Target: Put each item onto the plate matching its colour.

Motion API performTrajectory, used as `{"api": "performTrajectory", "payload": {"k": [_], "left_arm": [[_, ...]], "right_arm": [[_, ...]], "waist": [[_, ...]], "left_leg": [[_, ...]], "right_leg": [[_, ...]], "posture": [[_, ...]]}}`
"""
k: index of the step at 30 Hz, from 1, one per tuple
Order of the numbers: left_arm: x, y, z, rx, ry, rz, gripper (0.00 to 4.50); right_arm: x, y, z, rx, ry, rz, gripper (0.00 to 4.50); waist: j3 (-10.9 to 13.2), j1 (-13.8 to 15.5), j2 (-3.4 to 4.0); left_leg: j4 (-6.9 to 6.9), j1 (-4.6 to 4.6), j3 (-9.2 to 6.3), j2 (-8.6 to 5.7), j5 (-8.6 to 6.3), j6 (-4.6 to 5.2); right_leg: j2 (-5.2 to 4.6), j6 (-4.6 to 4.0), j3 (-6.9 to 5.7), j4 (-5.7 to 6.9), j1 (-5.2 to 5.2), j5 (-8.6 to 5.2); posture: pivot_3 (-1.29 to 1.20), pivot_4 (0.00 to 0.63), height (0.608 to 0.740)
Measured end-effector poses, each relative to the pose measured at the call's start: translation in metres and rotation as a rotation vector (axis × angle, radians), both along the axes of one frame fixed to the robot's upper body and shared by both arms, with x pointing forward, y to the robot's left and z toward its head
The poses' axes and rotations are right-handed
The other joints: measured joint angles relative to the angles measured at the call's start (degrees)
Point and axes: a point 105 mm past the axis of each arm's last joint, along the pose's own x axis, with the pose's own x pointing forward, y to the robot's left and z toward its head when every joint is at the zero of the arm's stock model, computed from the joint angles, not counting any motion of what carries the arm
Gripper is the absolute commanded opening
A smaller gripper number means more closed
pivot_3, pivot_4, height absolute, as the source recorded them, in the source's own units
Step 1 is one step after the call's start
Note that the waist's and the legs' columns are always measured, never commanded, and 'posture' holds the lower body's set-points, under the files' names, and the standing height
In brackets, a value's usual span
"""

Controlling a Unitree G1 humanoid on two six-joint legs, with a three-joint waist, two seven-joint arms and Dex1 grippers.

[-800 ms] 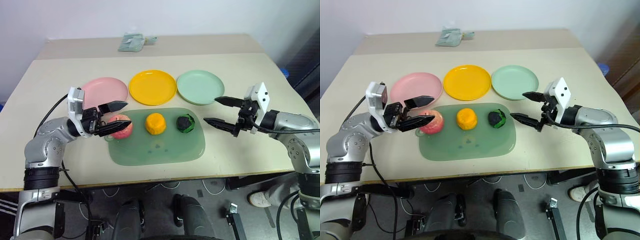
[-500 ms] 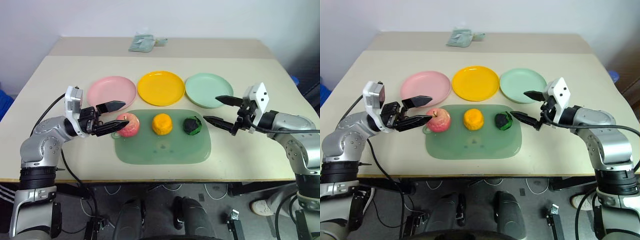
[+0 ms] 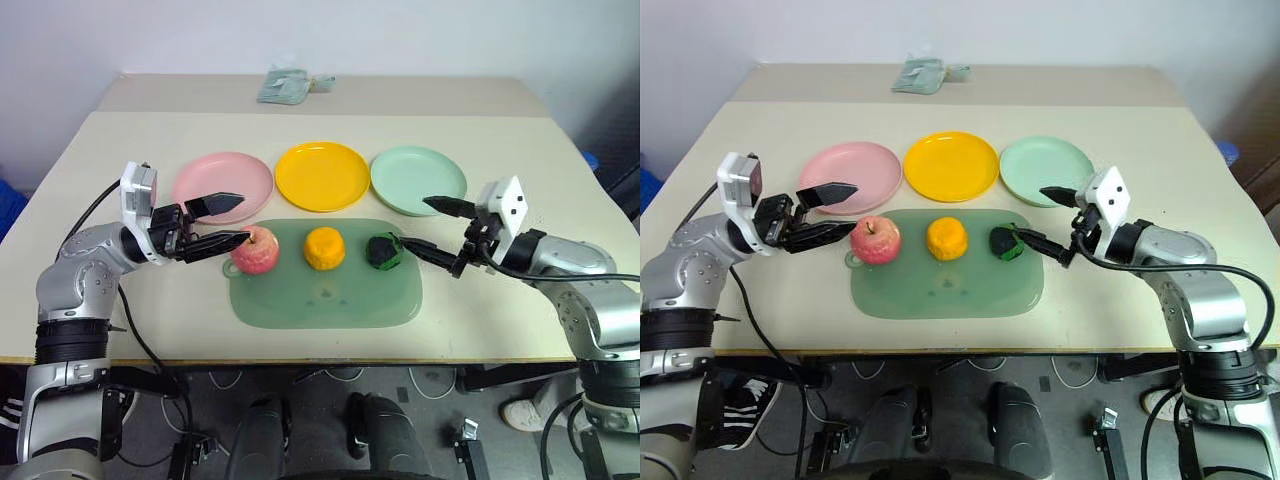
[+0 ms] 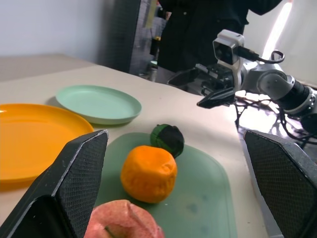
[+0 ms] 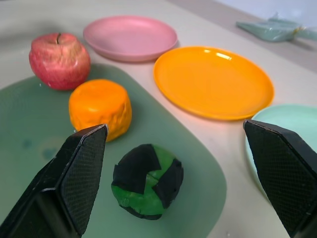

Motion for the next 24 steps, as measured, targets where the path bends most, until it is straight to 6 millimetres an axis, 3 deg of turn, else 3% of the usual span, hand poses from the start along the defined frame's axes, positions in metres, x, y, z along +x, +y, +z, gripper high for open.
{"api": "performTrajectory", "payload": {"k": [4, 12, 18, 24], "left_arm": [[0.001, -0.003, -0.002, 0.007, 0.001, -0.006, 4.50], [0.012, -0.007, -0.003, 0.101, 0.027, -0.044, 4.50], [0.023, -0.007, -0.027, 0.232, 0.039, -0.026, 4.50], [0.031, 0.002, -0.048, 0.342, 0.034, 0.016, 4.50]], "right_arm": [[-0.005, 0.003, 0.001, 0.002, 0.003, 0.016, 4.47], [-0.035, 0.016, -0.003, 0.006, 0.119, 0.092, 4.47], [-0.060, 0.032, 0.015, 0.003, 0.112, 0.203, 4.47], [-0.062, 0.034, 0.014, 0.009, 0.114, 0.201, 4.47]], "waist": [[0.00, 0.07, 0.00], [0.00, 0.00, 0.00], [0.00, 0.04, 0.00], [0.00, 0.07, -0.01]], "left_leg": [[0.00, -0.01, -0.01, 0.00, 0.00, 0.00], [-0.01, 0.01, -0.01, 0.00, 0.00, 0.00], [-0.01, -0.01, -0.02, 0.01, 0.00, 0.00], [-0.01, -0.03, -0.02, 0.01, -0.01, 0.00]], "right_leg": [[0.00, 0.01, 0.00, -0.01, 0.01, 0.00], [0.00, -0.08, 0.00, 0.00, 0.00, -0.06], [0.01, -0.12, 0.00, -0.02, -0.02, -0.08], [0.00, -0.12, 0.00, -0.02, -0.02, -0.08]], "posture": [[0.00, 0.150, 0.740], [0.00, 0.150, 0.740], [0.00, 0.150, 0.740], [0.00, 0.150, 0.740]]}}
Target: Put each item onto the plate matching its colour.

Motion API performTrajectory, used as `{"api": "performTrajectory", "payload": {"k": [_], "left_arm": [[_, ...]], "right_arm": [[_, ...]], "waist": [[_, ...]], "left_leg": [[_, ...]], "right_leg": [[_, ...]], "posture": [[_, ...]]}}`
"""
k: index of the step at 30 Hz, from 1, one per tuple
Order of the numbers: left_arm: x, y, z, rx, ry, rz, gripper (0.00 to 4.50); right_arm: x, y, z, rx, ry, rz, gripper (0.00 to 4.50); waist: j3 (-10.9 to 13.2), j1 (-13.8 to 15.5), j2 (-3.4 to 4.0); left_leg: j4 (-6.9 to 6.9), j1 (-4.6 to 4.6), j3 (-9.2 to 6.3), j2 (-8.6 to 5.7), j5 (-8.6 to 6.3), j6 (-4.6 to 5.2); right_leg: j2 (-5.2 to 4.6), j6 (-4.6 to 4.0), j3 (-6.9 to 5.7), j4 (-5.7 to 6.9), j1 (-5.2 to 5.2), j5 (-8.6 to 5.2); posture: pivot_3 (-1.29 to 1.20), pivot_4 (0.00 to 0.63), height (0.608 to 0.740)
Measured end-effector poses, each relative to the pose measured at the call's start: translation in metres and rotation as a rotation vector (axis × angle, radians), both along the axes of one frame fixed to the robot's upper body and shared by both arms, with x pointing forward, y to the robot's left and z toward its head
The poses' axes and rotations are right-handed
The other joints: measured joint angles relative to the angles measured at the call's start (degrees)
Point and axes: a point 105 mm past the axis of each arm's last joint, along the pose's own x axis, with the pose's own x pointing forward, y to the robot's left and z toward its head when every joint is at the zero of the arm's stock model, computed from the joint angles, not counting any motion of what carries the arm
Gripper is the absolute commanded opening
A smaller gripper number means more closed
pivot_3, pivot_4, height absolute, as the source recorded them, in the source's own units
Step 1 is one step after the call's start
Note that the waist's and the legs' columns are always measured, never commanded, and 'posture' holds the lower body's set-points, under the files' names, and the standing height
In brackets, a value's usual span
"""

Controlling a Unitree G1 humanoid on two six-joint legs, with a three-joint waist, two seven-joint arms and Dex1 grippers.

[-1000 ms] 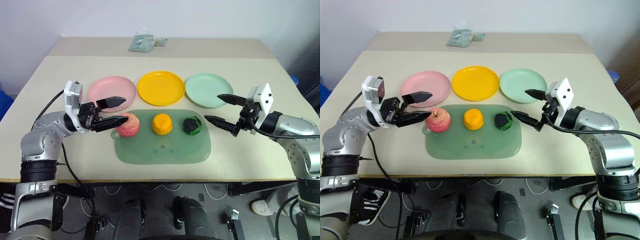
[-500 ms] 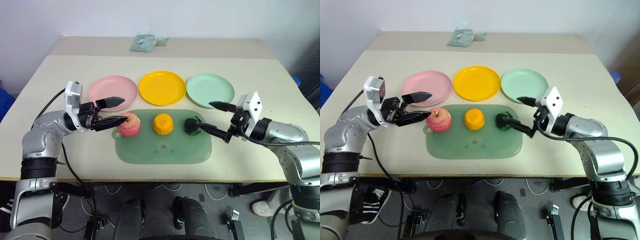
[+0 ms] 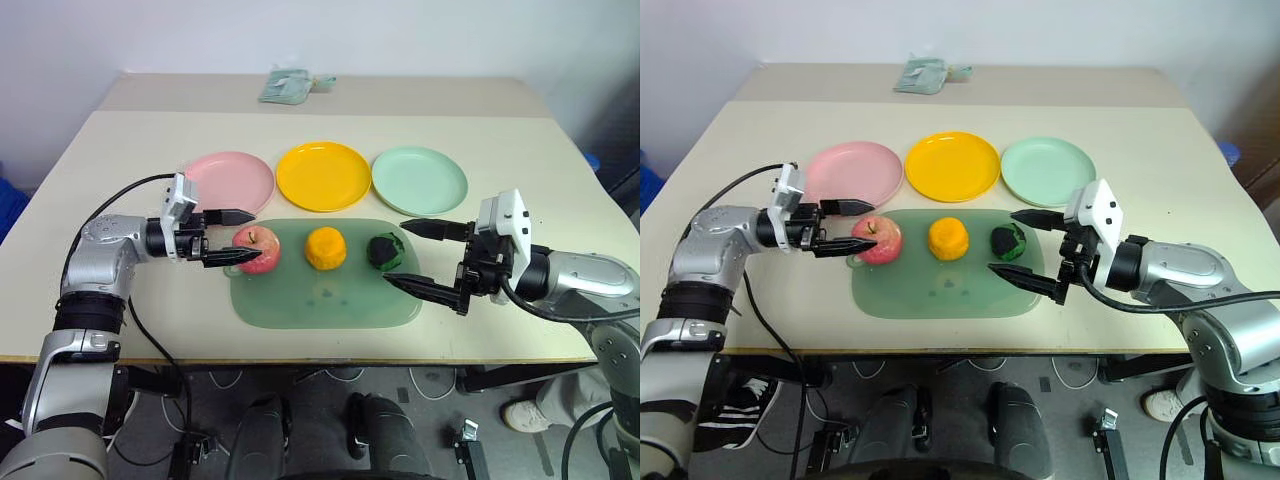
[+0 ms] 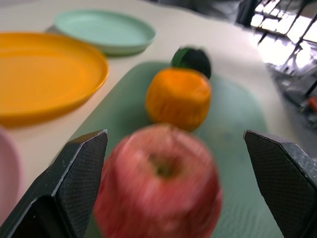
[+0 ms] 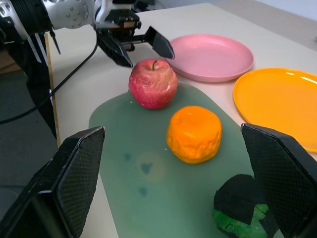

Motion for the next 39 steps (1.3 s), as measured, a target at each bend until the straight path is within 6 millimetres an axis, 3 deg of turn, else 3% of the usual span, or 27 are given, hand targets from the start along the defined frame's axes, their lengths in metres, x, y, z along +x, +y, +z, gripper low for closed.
{"api": "performTrajectory", "payload": {"k": [5, 9, 14, 16, 20, 23, 25, 28, 33, 35, 36, 39], "left_arm": [[0.002, -0.009, -0.013, 0.014, 0.006, -0.009, 4.50], [0.005, -0.010, -0.015, 0.061, -0.050, -0.013, 3.32], [0.010, -0.013, -0.011, 0.007, -0.069, 0.015, 3.20], [0.022, -0.010, 0.000, -0.059, -0.088, 0.097, 3.20], [0.060, -0.001, 0.054, -0.192, -0.247, 0.344, 3.20], [0.081, 0.008, 0.078, -0.246, -0.321, 0.518, 3.20], [0.092, 0.018, 0.071, -0.222, -0.314, 0.645, 3.20], [0.104, 0.030, 0.042, -0.177, -0.266, 0.817, 3.20], [0.110, 0.045, 0.027, -0.126, -0.257, 0.964, 3.20], [0.111, 0.047, 0.028, -0.124, -0.256, 0.982, 4.20], [0.111, 0.047, 0.028, -0.121, -0.260, 0.983, 4.43], [0.111, 0.046, 0.033, -0.115, -0.290, 0.973, 4.43]], "right_arm": [[0.000, 0.000, -0.001, 0.003, 0.007, -0.003, 4.47], [0.000, 0.000, -0.001, 0.002, 0.003, -0.004, 4.50], [0.001, -0.001, 0.000, 0.004, -0.006, -0.013, 4.50], [0.004, -0.001, 0.005, 0.006, -0.029, -0.029, 4.50], [0.024, -0.001, 0.020, 0.067, -0.119, -0.110, 4.50], [0.040, 0.001, 0.023, 0.082, -0.155, -0.177, 4.50], [0.055, 0.003, 0.026, 0.101, -0.189, -0.242, 4.50], [0.074, 0.010, 0.029, 0.102, -0.242, -0.321, 4.50], [0.074, 0.020, 0.023, 0.094, -0.236, -0.297, 4.50], [0.070, 0.024, 0.024, 0.098, -0.234, -0.262, 4.50], [0.066, 0.027, 0.025, 0.100, -0.237, -0.238, 4.50], [0.055, 0.034, 0.027, 0.098, -0.248, -0.181, 4.50]], "waist": [[0.00, 0.04, 0.00], [0.00, -0.03, 0.00], [0.00, 0.03, -0.01], [0.03, 0.08, -0.06], [0.03, -0.02, -0.08], [0.02, -0.11, -0.07], [0.02, -0.48, -0.06], [0.03, -0.51, -0.06], [0.04, 0.07, -0.10], [0.04, 0.09, -0.10], [0.04, 0.04, -0.10], [0.04, -0.09, -0.10]], "left_leg": [[0.01, -0.01, 0.00, 0.00, 0.00, 0.00], [0.00, 0.02, 0.00, 0.02, 0.00, 0.00], [0.01, 0.00, -0.01, 0.03, 0.00, 0.00], [0.04, -0.05, -0.04, 0.02, 0.00, 0.00], [0.04, -0.05, -0.01, -0.01, 0.00, 0.01], [-0.03, -0.01, 0.03, -0.03, -0.01, 0.02], [-0.03, 0.01, 0.11, -0.01, -0.02, 0.04], [-0.04, -0.02, 0.14, 0.00, -0.02, 0.04], [-0.04, -0.08, 0.17, -0.02, -0.03, 0.05], [-0.02, -0.08, 0.17, -0.03, -0.03, 0.05], [-0.02, -0.08, 0.17, -0.03, -0.03, 0.05], [-0.03, -0.06, 0.17, -0.02, -0.03, 0.05]], "right_leg": [[-0.01, 0.00, 0.00, -0.01, 0.01, 0.00], [0.01, 0.00, 0.00, 0.01, 0.00, 0.00], [0.01, 0.00, 0.00, 0.01, 0.00, 0.00], [0.01, 0.02, 0.00, 0.01, -0.01, 0.01], [0.01, 0.19, 0.00, 0.00, -0.01, 0.11], [0.01, 0.21, 0.00, 0.02, -0.01, 0.12], [0.02, 0.22, 0.00, 0.04, -0.05, 0.12], [0.02, 0.22, 0.01, 0.08, -0.08, 0.12], [-0.02, 0.24, 0.01, 0.02, -0.08, 0.13], [-0.04, 0.24, 0.01, 0.01, -0.06, 0.13], [-0.04, 0.24, 0.01, 0.01, -0.06, 0.13], [-0.02, 0.23, 0.01, 0.03, -0.07, 0.13]], "posture": [[0.00, 0.150, 0.740], [0.00, 0.150, 0.740], [0.00, 0.150, 0.740], [0.00, 0.150, 0.740], [0.00, 0.150, 0.740], [0.00, 0.150, 0.740], [0.00, 0.150, 0.740], [0.00, 0.150, 0.740], [0.00, 0.150, 0.740], [0.00, 0.150, 0.740], [0.00, 0.150, 0.740], [0.00, 0.150, 0.740]]}}
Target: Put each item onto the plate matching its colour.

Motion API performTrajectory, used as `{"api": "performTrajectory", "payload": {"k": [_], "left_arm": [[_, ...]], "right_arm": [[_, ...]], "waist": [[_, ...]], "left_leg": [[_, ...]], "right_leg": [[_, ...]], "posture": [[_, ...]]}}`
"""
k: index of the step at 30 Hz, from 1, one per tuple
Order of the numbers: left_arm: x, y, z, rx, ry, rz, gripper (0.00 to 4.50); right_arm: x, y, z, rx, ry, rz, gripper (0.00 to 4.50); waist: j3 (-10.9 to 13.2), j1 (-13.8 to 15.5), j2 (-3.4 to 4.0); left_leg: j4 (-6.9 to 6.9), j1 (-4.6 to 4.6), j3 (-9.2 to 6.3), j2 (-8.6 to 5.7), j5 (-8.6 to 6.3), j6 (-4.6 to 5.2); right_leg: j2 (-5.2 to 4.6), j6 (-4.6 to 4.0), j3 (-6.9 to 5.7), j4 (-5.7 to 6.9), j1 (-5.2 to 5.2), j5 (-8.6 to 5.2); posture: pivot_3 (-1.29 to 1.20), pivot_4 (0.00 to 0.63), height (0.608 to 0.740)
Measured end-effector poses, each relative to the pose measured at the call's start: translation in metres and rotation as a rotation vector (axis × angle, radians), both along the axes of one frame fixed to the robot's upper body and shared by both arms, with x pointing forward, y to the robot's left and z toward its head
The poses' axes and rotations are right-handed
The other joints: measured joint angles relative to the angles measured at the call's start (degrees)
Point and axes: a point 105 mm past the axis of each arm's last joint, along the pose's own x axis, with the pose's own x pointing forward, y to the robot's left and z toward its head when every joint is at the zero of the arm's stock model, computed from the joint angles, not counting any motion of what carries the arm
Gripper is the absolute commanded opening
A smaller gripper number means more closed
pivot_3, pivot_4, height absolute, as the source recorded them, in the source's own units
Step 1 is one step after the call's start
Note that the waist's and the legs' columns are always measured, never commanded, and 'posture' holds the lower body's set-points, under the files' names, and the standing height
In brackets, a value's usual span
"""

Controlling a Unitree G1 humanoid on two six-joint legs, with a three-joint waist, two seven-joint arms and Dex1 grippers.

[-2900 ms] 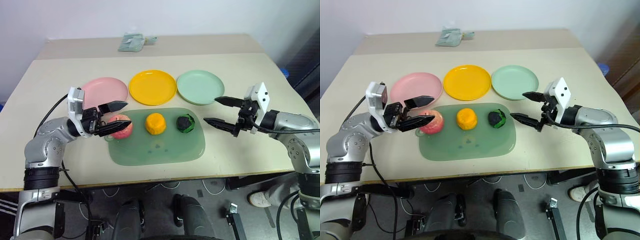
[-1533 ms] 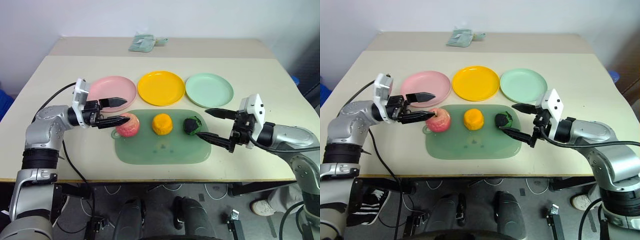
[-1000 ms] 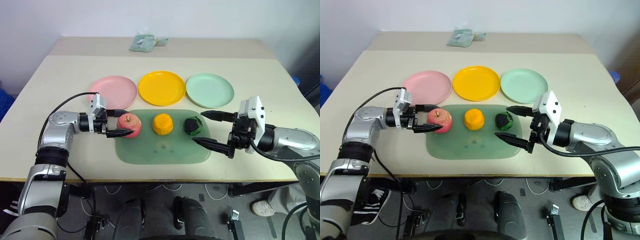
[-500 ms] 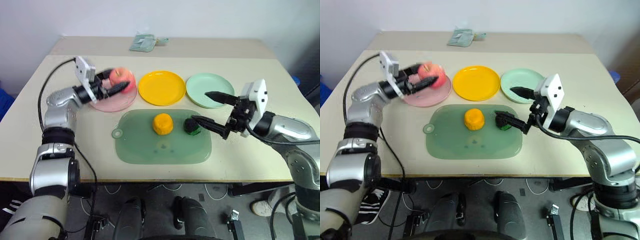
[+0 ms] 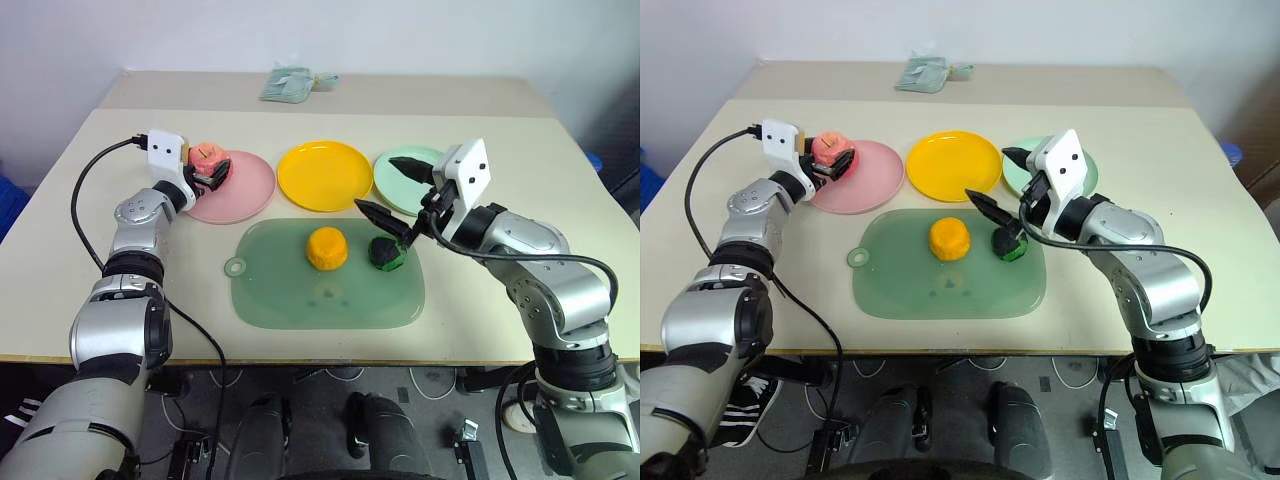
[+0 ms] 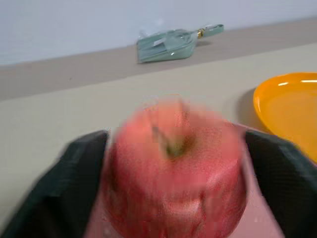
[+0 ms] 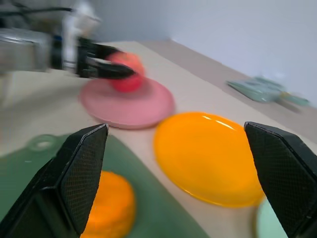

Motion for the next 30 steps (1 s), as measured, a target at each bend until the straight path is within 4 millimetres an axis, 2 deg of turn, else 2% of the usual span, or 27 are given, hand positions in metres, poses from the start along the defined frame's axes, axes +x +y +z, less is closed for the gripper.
{"api": "performTrajectory", "payload": {"k": [5, 7, 9, 11, 13, 16, 18, 20, 23, 26, 30], "left_arm": [[-0.004, -0.006, 0.006, 0.014, -0.016, -0.098, 4.43], [-0.010, -0.007, 0.017, 0.005, -0.050, -0.174, 4.43], [-0.023, -0.018, 0.038, -0.047, -0.107, -0.361, 4.43], [-0.043, -0.029, 0.049, -0.033, -0.129, -0.566, 4.43], [-0.063, -0.035, 0.039, -0.007, -0.069, -0.731, 4.43], [-0.090, -0.043, 0.011, -0.034, 0.052, -0.900, 4.43], [-0.106, -0.046, 0.007, -0.092, 0.110, -1.000, 4.43], [-0.124, -0.042, 0.012, -0.091, 0.199, -1.075, 4.43], [-0.136, -0.033, 0.012, -0.048, 0.271, -1.078, 4.43], [-0.138, -0.033, 0.005, -0.084, 0.302, -1.073, 4.43], [-0.139, -0.036, 0.011, -0.093, 0.270, -1.071, 4.43]], "right_arm": [[-0.001, 0.000, -0.002, -0.008, 0.018, 0.016, 4.50], [-0.003, 0.000, -0.005, -0.021, 0.041, 0.032, 4.50], [-0.003, 0.001, -0.011, -0.046, 0.075, 0.036, 4.50], [-0.002, 0.007, -0.018, -0.073, 0.106, 0.049, 4.50], [0.000, 0.011, -0.024, -0.096, 0.137, 0.052, 4.50], [0.005, 0.012, -0.027, -0.095, 0.163, 0.041, 4.50], [0.006, 0.017, -0.028, -0.113, 0.167, 0.049, 4.50], [0.006, 0.026, -0.035, -0.146, 0.197, 0.064, 4.50], [0.006, 0.043, -0.045, -0.144, 0.256, 0.097, 4.50], [0.009, 0.060, -0.050, -0.139, 0.284, 0.136, 4.50], [0.023, 0.072, -0.058, -0.147, 0.294, 0.125, 4.50]], "waist": [[0.00, -0.18, 0.00], [0.00, -0.22, 0.00], [0.00, -0.25, 0.00], [-0.01, -0.32, 0.02], [-0.03, -0.56, 0.06], [-0.03, -1.13, 0.06], [-0.02, -1.28, 0.04], [-0.02, -1.51, 0.04], [-0.03, -1.64, 0.09], [-0.02, -1.25, 0.09], [-0.03, -1.23, 0.08]], "left_leg": [[0.00, 0.02, 0.02, 0.02, 0.00, 0.00], [-0.01, 0.01, 0.02, 0.03, 0.00, 0.00], [0.00, 0.01, 0.04, 0.04, 0.00, 0.00], [-0.01, 0.03, 0.05, 0.04, 0.00, 0.00], [-0.01, 0.05, 0.06, 0.04, 0.00, 0.00], [0.00, 0.03, 0.03, 0.08, 0.00, 0.00], [0.01, 0.02, -0.01, 0.10, 0.00, 0.00], [-0.01, 0.03, -0.02, 0.11, 0.00, 0.00], [-0.03, 0.10, -0.01, 0.14, 0.00, 0.00], [0.00, 0.05, -0.02, 0.14, 0.00, -0.01], [0.02, 0.02, -0.02, 0.10, 0.00, -0.01]], "right_leg": [[0.02, -0.01, 0.00, 0.01, -0.01, 0.00], [0.02, -0.01, 0.00, 0.01, -0.02, 0.00], [0.01, -0.02, 0.00, 0.01, -0.02, -0.01], [0.00, -0.04, 0.00, 0.00, -0.01, -0.01], [0.00, -0.04, 0.02, 0.03, -0.01, -0.01], [0.04, -0.05, 0.02, 0.05, -0.03, -0.02], [0.05, -0.04, 0.02, 0.06, -0.02, -0.02], [0.07, -0.05, 0.02, 0.06, -0.03, -0.02], [0.09, -0.14, 0.02, 0.10, -0.03, -0.08], [0.09, -0.14, 0.02, 0.09, -0.03, -0.08], [0.04, -0.13, 0.02, 0.05, -0.02, -0.08]], "posture": [[0.00, 0.150, 0.740], [0.00, 0.150, 0.740], [0.00, 0.150, 0.740], [0.00, 0.150, 0.740], [0.00, 0.150, 0.740], [0.00, 0.150, 0.740], [0.00, 0.150, 0.740], [0.00, 0.150, 0.740], [0.00, 0.150, 0.740], [0.00, 0.150, 0.740], [0.00, 0.150, 0.740]]}}
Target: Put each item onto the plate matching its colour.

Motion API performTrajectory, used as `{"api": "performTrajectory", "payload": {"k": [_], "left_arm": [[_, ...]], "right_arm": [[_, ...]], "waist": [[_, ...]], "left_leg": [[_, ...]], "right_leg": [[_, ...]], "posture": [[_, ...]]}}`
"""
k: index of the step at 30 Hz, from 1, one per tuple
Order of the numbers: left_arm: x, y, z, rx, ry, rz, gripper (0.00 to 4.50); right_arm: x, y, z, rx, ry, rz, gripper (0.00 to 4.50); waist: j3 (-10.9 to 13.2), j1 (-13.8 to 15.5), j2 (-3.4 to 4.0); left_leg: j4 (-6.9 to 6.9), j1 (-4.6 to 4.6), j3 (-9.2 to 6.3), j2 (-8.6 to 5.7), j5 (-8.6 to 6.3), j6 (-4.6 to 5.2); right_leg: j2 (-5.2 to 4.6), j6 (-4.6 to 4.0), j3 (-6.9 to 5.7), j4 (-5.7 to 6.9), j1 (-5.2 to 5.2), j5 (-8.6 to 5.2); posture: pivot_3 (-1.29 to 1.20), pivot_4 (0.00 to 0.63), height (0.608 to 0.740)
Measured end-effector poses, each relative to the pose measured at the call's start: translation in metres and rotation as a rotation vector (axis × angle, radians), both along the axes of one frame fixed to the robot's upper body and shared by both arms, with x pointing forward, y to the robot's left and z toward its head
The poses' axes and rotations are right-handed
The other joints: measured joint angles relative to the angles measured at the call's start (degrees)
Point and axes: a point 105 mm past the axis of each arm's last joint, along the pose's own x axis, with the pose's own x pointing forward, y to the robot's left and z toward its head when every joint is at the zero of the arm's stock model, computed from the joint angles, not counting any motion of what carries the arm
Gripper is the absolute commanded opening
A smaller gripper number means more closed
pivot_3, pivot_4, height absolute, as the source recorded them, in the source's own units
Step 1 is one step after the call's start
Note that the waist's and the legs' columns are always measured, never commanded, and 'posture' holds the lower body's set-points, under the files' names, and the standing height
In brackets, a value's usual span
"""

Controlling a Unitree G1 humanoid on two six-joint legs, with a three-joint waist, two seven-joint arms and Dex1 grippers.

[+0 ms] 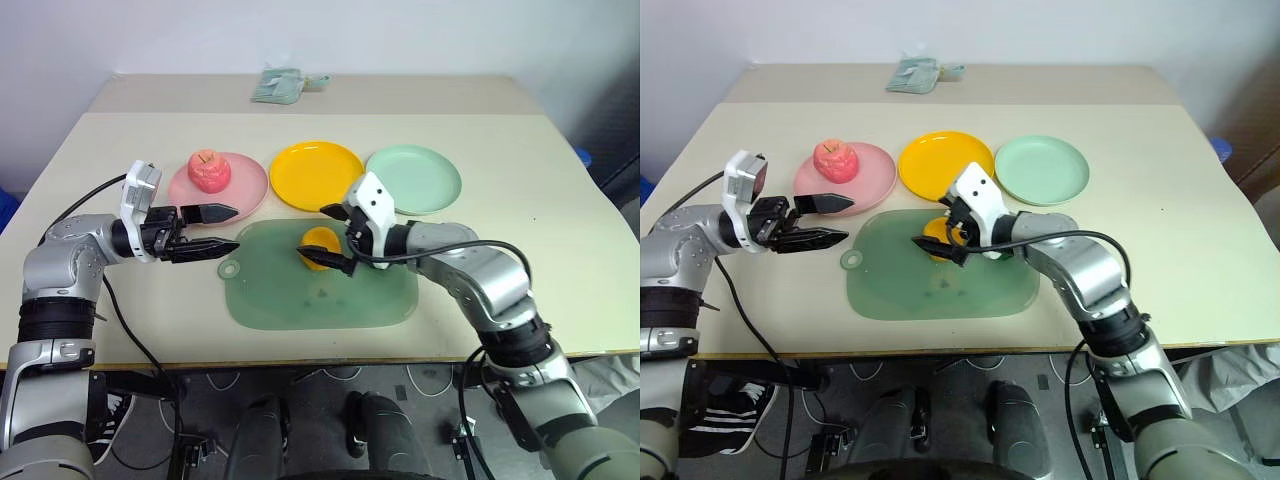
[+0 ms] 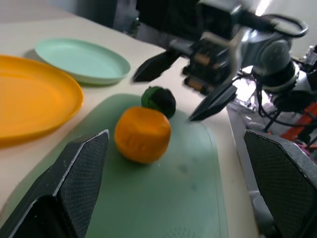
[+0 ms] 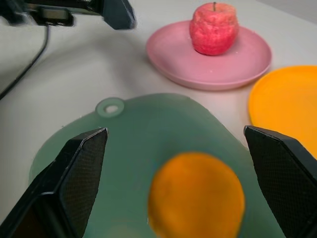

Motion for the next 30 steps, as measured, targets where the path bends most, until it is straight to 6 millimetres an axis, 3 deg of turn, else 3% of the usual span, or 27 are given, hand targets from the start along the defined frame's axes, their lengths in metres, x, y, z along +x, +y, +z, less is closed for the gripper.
{"api": "performTrajectory", "payload": {"k": [8, 11, 12, 15, 23, 26, 30], "left_arm": [[-0.006, 0.004, -0.004, -0.020, -0.001, 0.032, 4.43], [-0.007, 0.004, -0.002, -0.014, -0.016, 0.048, 4.50], [-0.006, 0.005, -0.002, -0.013, -0.020, 0.053, 4.50], [-0.003, 0.007, 0.001, -0.015, -0.041, 0.091, 4.50], [0.029, 0.009, -0.001, -0.035, -0.151, 0.318, 4.50], [0.041, 0.008, 0.000, -0.032, -0.191, 0.399, 4.50], [0.054, 0.011, -0.001, -0.013, -0.245, 0.517, 4.50]], "right_arm": [[0.015, -0.002, -0.039, -0.134, 0.030, -0.018, 4.50], [0.016, -0.004, -0.052, -0.169, 0.063, -0.005, 3.65], [0.015, -0.003, -0.051, -0.164, 0.064, 0.002, 3.31], [0.016, 0.003, -0.042, -0.118, 0.058, 0.013, 3.22], [0.064, 0.010, 0.036, 0.069, -0.177, -0.155, 3.22], [0.086, 0.007, 0.030, 0.039, -0.208, -0.239, 3.22], [0.112, -0.003, -0.007, -0.058, -0.162, -0.369, 3.22]], "waist": [[0.01, -0.33, 0.02], [0.01, -0.26, 0.02], [0.01, -0.22, 0.01], [0.01, -0.25, 0.02], [0.01, -0.16, 0.02], [0.01, -0.27, 0.02], [0.02, -0.58, 0.03]], "left_leg": [[-0.04, 0.02, 0.02, 0.02, 0.00, 0.00], [-0.04, 0.02, 0.02, 0.02, 0.00, 0.00], [-0.04, 0.02, 0.02, 0.02, 0.00, -0.01], [-0.04, 0.02, 0.02, 0.03, 0.00, -0.01], [-0.05, 0.00, 0.04, 0.02, 0.02, -0.04], [-0.06, 0.02, 0.08, 0.00, 0.02, -0.04], [-0.08, 0.02, 0.12, 0.01, 0.03, -0.05]], "right_leg": [[0.05, 0.00, 0.00, 0.04, -0.04, 0.00], [0.04, 0.01, 0.00, 0.04, -0.04, 0.00], [0.04, 0.01, 0.00, 0.03, -0.04, 0.00], [0.04, 0.01, 0.00, 0.04, -0.04, 0.01], [0.04, 0.02, 0.00, 0.03, -0.04, 0.02], [0.02, 0.02, 0.00, 0.02, -0.03, 0.02], [0.02, 0.02, 0.00, 0.04, -0.07, 0.03]], "posture": [[0.00, 0.150, 0.740], [0.00, 0.150, 0.740], [0.00, 0.150, 0.740], [0.00, 0.150, 0.740], [0.00, 0.150, 0.740], [0.00, 0.150, 0.740], [0.00, 0.150, 0.740]]}}
